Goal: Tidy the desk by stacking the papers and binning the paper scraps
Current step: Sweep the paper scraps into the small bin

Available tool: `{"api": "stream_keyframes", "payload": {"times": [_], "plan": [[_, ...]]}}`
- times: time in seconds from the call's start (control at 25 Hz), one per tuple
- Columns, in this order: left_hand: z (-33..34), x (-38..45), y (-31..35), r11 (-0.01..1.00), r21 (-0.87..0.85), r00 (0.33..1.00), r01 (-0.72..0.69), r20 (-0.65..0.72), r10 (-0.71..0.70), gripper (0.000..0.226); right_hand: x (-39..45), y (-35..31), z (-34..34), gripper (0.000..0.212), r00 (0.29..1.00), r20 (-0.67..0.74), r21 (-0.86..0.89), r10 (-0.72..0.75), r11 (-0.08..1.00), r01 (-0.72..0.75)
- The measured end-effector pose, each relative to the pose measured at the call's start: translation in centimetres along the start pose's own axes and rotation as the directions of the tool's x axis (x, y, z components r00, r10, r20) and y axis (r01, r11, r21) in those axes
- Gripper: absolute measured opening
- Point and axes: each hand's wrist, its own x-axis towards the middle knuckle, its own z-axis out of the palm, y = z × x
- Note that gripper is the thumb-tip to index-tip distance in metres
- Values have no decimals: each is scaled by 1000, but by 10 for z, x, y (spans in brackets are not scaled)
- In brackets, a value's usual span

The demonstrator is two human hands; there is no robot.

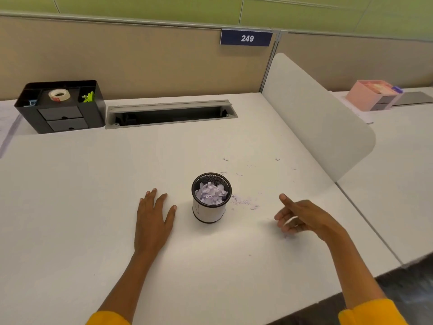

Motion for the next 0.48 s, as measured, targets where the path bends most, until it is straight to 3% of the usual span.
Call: {"api": "stream_keyframes", "payload": {"times": [0.08,0.16,0.36,0.48], "plan": [[-1,-1,2,1000,-2,1000,2,1,-2,44,0,15,-3,73,993,88,19,81,996,-83],[-1,-1,2,1000,2,1000,-8,1,8,44,2,20,3,75,988,137,102,66,992,-81],[-1,-2,1,1000,-3,1000,-5,8,5,43,21,9,40,61,988,76,424,-137,901,92],[-2,-2,3,1000,-12,1000,3,14,-3,44,23,4,62,55,969,34,524,-244,830,191]]}}
